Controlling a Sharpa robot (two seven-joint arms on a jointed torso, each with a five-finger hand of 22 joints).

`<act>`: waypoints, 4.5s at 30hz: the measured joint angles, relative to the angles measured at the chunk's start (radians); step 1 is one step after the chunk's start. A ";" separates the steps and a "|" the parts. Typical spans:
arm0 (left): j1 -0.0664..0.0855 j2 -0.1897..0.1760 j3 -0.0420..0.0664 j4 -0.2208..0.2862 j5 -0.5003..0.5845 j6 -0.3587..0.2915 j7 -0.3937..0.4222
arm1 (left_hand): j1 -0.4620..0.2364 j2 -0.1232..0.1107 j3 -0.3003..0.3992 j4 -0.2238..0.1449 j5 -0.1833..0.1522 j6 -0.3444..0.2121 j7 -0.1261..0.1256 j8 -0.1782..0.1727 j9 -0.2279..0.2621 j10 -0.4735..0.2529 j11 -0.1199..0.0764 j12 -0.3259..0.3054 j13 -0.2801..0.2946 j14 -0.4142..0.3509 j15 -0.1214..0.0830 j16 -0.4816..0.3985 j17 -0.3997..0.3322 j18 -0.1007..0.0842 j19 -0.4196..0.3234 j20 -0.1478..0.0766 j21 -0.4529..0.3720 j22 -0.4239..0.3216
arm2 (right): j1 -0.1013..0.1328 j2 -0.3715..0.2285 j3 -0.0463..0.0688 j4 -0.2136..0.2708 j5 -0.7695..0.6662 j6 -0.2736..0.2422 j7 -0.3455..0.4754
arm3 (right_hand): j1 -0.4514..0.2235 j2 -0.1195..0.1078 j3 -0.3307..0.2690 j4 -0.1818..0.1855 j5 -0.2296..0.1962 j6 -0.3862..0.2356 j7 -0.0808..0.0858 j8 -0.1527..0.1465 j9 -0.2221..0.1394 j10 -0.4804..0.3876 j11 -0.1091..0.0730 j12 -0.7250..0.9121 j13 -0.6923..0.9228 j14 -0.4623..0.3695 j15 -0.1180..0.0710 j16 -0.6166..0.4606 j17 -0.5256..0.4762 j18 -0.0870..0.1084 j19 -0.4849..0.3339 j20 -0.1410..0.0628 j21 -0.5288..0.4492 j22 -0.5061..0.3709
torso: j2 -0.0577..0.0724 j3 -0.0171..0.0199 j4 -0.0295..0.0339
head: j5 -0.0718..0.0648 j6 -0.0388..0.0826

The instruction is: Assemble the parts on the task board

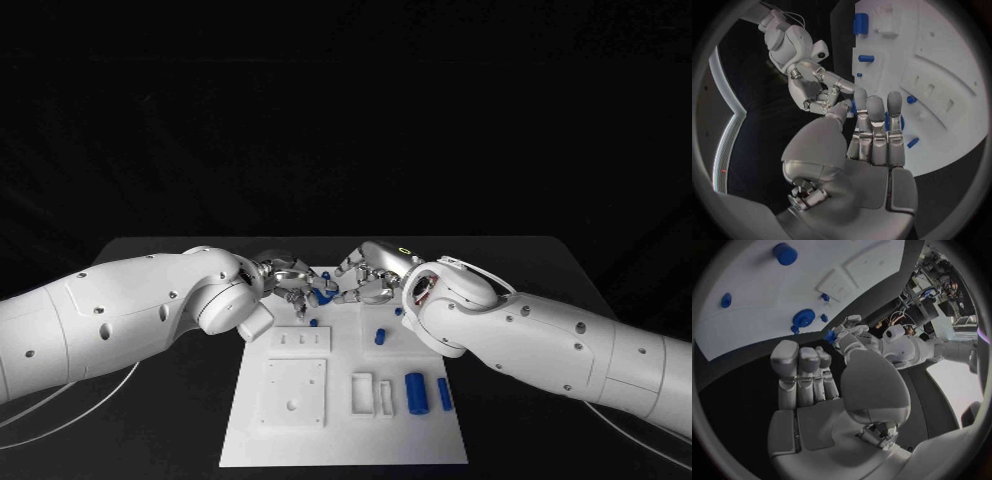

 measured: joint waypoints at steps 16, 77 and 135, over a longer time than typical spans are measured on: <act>0.000 -0.012 0.000 -0.011 -0.045 0.009 -0.028 | 0.000 0.000 0.003 -0.031 0.025 0.033 0.020 -0.058 0.000 0.052 -0.009 -0.036 -0.012 0.031 -0.012 -0.011 0.005 0.000 0.018 -0.018 0.000 0.005 | -0.021 -0.091 0.007 0.019 0.063 -0.040 0.040 | 0.009 0.001 -0.033 0.011 0.081 0.005 -0.001 0.000 0.000 -0.007 0.000 0.000 -0.017 0.000 0.000 -0.003 -0.008 -0.001 0.000 0.000 -0.011 0.000 | -0.001 0.0012 -0.0011 | 0.027 -0.006; -0.055 -0.012 -0.001 0.068 -0.519 0.024 -0.348 | -0.161 0.001 0.060 -0.175 0.193 0.107 0.013 -0.208 0.219 0.083 -0.027 0.171 0.054 0.170 -0.030 0.054 0.248 0.016 0.186 -0.003 -0.175 0.324 | -0.020 -0.194 0.114 -0.081 0.343 -0.116 0.115 | 0.005 0.013 -0.034 -0.015 0.255 0.033 -0.004 0.000 0.000 -0.010 -0.004 0.000 -0.029 0.000 0.000 -0.009 -0.014 -0.006 0.000 0.000 -0.027 0.000 | -0.004 -0.0001 -0.0022 | 0.077 -0.100; -0.063 -0.023 0.003 0.078 -0.522 0.086 -0.350 | -0.204 0.020 0.081 -0.156 0.138 0.108 0.013 -0.209 0.276 0.089 -0.021 0.189 0.064 0.170 -0.026 0.082 0.268 0.016 0.218 -0.003 -0.260 0.390 | -0.020 -0.194 0.115 -0.083 0.345 -0.114 0.114 | 0.005 0.013 -0.028 -0.021 0.271 0.040 -0.004 0.000 0.001 -0.014 -0.007 0.001 -0.032 0.000 0.000 -0.009 -0.016 -0.007 0.000 0.000 -0.031 0.000 | -0.005 -0.0001 -0.0028 | 0.075 -0.106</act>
